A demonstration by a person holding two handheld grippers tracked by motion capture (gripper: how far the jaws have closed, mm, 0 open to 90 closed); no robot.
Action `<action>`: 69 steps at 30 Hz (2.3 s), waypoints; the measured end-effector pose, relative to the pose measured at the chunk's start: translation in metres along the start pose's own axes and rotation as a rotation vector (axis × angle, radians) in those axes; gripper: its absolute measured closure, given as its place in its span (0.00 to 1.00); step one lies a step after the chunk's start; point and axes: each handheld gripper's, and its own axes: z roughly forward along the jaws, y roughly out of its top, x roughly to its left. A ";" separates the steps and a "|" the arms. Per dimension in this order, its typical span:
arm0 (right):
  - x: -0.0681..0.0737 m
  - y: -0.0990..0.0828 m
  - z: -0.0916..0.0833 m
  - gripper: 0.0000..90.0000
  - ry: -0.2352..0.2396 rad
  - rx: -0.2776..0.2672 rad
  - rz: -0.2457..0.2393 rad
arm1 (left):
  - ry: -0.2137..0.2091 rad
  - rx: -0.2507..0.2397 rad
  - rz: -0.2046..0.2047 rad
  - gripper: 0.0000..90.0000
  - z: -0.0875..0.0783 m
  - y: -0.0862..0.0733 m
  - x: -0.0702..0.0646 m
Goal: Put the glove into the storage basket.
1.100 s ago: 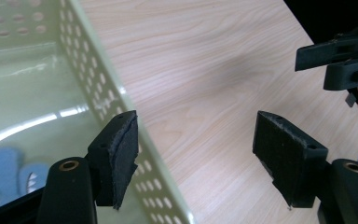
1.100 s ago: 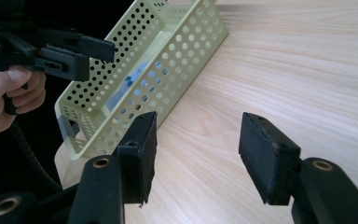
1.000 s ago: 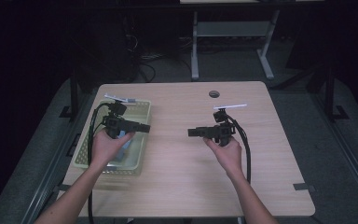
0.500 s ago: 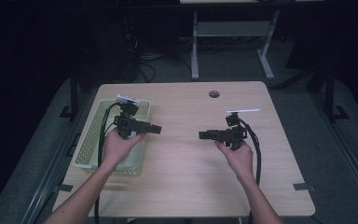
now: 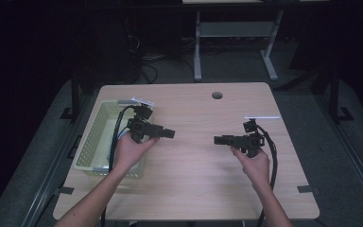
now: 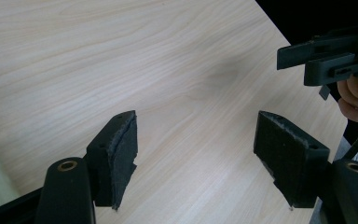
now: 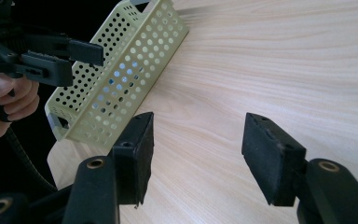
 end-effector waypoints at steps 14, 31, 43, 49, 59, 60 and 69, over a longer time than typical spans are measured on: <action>-0.016 -0.011 -0.013 0.46 -0.011 -0.003 0.024 | -0.021 0.012 0.017 0.32 0.022 0.003 -0.015; -0.035 -0.028 -0.027 0.46 -0.031 0.002 0.057 | -0.053 0.049 0.027 0.31 0.056 -0.003 -0.031; -0.050 -0.043 -0.034 0.45 -0.033 0.000 0.084 | -0.076 0.060 0.027 0.31 0.072 -0.012 -0.036; -0.054 -0.048 -0.037 0.44 -0.035 0.003 0.089 | -0.080 0.056 0.036 0.31 0.078 -0.016 -0.039; -0.057 -0.059 -0.043 0.43 -0.021 -0.004 0.100 | -0.089 0.033 0.037 0.31 0.083 -0.029 -0.042; -0.058 -0.059 -0.044 0.43 -0.028 -0.002 0.094 | -0.090 0.032 0.037 0.31 0.084 -0.030 -0.043; -0.060 -0.065 -0.049 0.42 -0.025 -0.012 0.089 | -0.108 0.028 0.037 0.31 0.088 -0.041 -0.047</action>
